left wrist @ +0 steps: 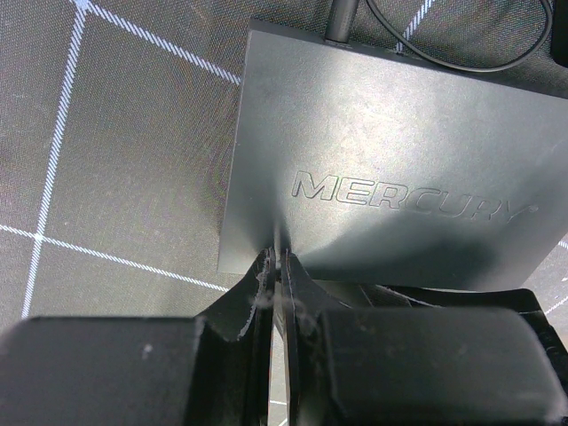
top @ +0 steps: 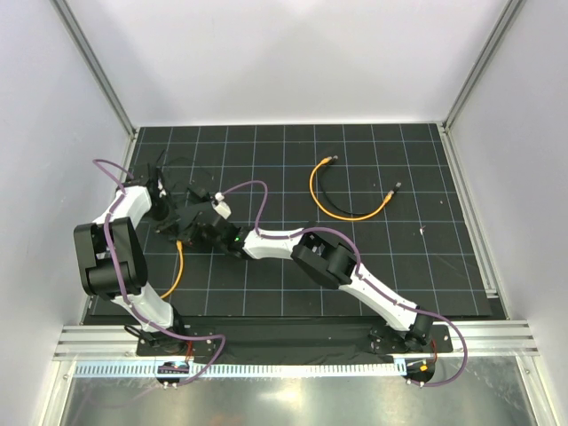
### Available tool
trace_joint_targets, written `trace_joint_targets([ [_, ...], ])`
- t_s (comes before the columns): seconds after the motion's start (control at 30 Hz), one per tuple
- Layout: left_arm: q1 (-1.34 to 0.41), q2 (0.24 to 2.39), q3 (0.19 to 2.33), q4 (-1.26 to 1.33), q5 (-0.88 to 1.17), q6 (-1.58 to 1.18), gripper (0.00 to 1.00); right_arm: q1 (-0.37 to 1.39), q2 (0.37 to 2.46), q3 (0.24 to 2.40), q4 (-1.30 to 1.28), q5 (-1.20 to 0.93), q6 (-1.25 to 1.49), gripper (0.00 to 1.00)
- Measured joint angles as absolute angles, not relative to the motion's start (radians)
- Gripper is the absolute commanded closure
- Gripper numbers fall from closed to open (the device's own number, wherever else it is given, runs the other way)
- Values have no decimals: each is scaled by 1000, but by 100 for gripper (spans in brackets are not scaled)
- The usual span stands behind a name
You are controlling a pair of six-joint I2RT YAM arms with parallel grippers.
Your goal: Pull the plug from the switch port
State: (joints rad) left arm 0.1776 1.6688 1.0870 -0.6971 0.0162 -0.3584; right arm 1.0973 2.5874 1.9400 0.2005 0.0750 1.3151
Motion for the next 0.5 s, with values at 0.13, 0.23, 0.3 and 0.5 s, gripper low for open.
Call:
trace_joint_targets([
  [0.13,178,1669,1087,-697,16,-358,90,1097,2587,1941,199,74,1314,66],
  [0.23,178,1669,1087,-697,16,-358,90,1096,2588,1949,187,72,1312,66],
  [0.3,178,1669,1087,-697,16,-358,90,1096,2590,1958,174,71,1311,68],
  [0.5,178,1669,1087,-697,16,-358,90,1095,2591,1964,168,65,1310,59],
])
